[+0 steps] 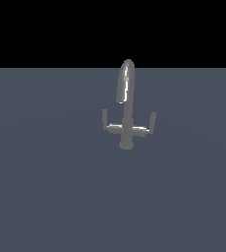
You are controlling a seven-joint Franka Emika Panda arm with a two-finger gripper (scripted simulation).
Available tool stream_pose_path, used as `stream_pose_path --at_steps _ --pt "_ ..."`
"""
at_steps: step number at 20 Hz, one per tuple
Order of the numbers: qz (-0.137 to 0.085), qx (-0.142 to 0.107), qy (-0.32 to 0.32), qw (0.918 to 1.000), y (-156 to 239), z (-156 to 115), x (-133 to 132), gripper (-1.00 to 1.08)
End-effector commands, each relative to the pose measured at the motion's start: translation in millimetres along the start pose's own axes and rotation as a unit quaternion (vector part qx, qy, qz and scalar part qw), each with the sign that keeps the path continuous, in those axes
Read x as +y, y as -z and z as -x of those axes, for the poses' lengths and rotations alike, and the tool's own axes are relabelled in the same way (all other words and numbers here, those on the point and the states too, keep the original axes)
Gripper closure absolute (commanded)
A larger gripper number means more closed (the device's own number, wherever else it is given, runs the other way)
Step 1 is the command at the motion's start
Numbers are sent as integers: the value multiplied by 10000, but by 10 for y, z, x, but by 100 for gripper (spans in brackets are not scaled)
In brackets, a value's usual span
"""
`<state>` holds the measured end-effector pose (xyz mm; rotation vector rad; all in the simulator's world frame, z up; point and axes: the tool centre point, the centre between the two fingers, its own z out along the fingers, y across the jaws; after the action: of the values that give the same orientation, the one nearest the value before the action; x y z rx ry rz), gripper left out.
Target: Turn on the faucet by rotating a designated handle.
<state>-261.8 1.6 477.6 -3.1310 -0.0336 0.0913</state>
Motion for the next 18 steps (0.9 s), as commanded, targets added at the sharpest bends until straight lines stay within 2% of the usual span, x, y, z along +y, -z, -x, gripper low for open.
stream_pose_path --at_steps 1,5,9,13,18 --pt "0 0 0 10000 0 0 0 108" --pt "-48 -13 -21 10000 -3 -26 16 108" --pt "-191 -54 -84 9998 -15 -104 64 108" --pt "-430 -121 -188 9988 -39 -231 145 108" --pt "-860 -242 -374 9953 -97 -456 293 108"
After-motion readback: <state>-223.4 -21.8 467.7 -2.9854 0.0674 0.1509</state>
